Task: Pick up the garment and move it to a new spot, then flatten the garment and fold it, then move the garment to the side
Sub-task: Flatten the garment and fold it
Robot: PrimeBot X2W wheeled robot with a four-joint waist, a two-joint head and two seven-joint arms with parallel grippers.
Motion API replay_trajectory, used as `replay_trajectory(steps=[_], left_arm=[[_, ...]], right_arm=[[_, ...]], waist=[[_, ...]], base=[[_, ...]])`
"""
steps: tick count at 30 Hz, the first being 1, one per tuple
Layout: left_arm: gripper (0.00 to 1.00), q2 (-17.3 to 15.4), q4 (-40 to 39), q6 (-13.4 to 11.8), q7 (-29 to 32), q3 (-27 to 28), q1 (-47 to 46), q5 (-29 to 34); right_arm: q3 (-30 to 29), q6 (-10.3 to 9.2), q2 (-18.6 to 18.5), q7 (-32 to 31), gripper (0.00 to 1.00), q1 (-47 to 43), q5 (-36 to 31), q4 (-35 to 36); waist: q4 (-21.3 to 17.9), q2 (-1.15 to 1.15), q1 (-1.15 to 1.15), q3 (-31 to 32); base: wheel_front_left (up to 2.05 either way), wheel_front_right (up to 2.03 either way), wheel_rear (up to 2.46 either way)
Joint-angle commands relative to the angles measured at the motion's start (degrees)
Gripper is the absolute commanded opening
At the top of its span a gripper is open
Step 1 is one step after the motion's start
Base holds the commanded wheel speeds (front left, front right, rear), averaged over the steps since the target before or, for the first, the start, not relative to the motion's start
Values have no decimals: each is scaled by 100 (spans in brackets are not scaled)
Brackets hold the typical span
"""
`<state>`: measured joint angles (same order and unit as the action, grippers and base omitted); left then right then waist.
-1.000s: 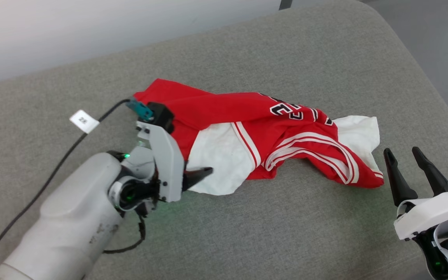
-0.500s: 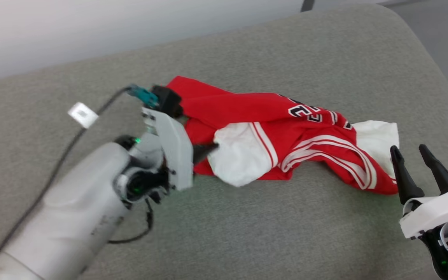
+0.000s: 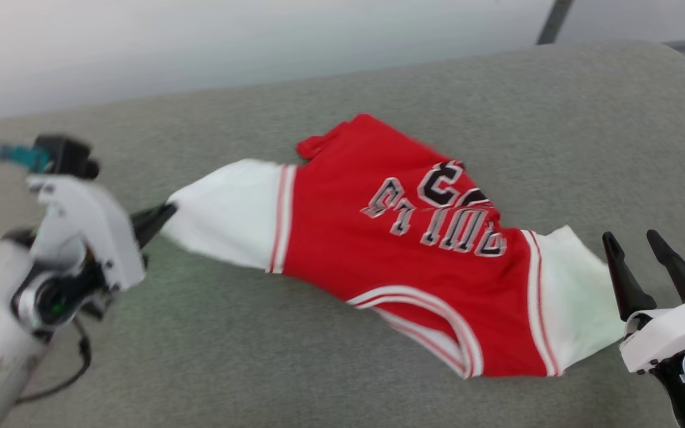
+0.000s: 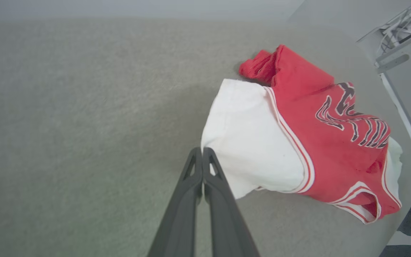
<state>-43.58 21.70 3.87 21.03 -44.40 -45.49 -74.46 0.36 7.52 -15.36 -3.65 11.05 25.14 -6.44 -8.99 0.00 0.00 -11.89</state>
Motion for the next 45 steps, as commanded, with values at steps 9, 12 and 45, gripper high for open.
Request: replay_trajectory(steps=[9,12,45], left_arm=[[0,-285,223,-725,-98,-136,917,4],[0,-203,308,-776,-146,-161,1057,-50],[100,1407,-1392,-1166,-3616,1841,3197,2464]], right_arm=[[17,-6,-147,-246,100,-30,-48,254],[110,-6,-230,-337,100,-36,-67,337],[5203,-6,-4402,-2062,100,1089,937,1345]], waist=[[386,0,0,69],[412,0,0,63],[1458,0,0,-377]], base=[[0,0,0],[0,0,0],[0,0,0]])
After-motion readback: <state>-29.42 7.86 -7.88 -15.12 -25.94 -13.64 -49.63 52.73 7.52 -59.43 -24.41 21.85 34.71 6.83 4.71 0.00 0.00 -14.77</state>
